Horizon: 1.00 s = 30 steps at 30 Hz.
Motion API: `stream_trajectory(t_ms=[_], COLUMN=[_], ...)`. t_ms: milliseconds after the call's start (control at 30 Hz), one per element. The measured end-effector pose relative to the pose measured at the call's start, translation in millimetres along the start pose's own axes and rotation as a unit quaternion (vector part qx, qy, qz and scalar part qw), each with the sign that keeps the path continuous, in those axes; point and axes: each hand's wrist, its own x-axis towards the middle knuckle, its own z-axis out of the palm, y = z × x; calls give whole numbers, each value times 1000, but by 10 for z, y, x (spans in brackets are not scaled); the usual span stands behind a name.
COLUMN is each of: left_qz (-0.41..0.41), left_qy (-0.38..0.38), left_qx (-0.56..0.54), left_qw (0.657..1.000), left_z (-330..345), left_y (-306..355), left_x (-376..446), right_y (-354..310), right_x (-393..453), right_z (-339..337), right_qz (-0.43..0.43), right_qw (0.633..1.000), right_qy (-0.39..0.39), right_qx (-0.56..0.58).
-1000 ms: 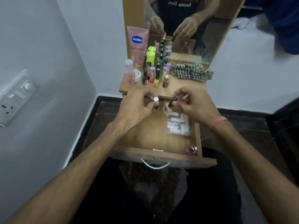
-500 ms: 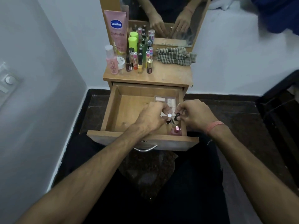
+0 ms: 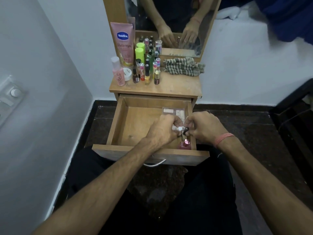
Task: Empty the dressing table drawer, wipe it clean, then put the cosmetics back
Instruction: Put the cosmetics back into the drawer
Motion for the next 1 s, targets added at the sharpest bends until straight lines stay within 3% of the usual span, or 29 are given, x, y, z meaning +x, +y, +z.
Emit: stream_trajectory(t_ms=[200, 333, 433, 667, 800, 1000], left_qz=[38, 29, 17, 17, 21, 47], left_qy=[54, 248, 328, 305, 312, 270], left_qx=[-37, -60, -27, 93, 94, 52], left_qw=[997, 967, 944, 948, 945, 960], left_z=[-466, -1108, -1479, -1588, -1577, -1589], left_y=[-4, -42, -44, -160, -202, -167], left_x=[19, 277, 498, 821, 899, 716], right_y=[-36, -281, -523, -941, -961, -796], right_x=[103, 382, 724, 1386, 1525, 1295], right_z=[-352, -595, -629, -476, -387, -446], right_qz=[-39, -64, -66, -45, -29, -32], right_qw=[997, 984, 966, 962, 962, 954], right_qy=[-33, 77, 166, 241, 247, 219], right_qx=[58, 149, 189, 120, 116, 204])
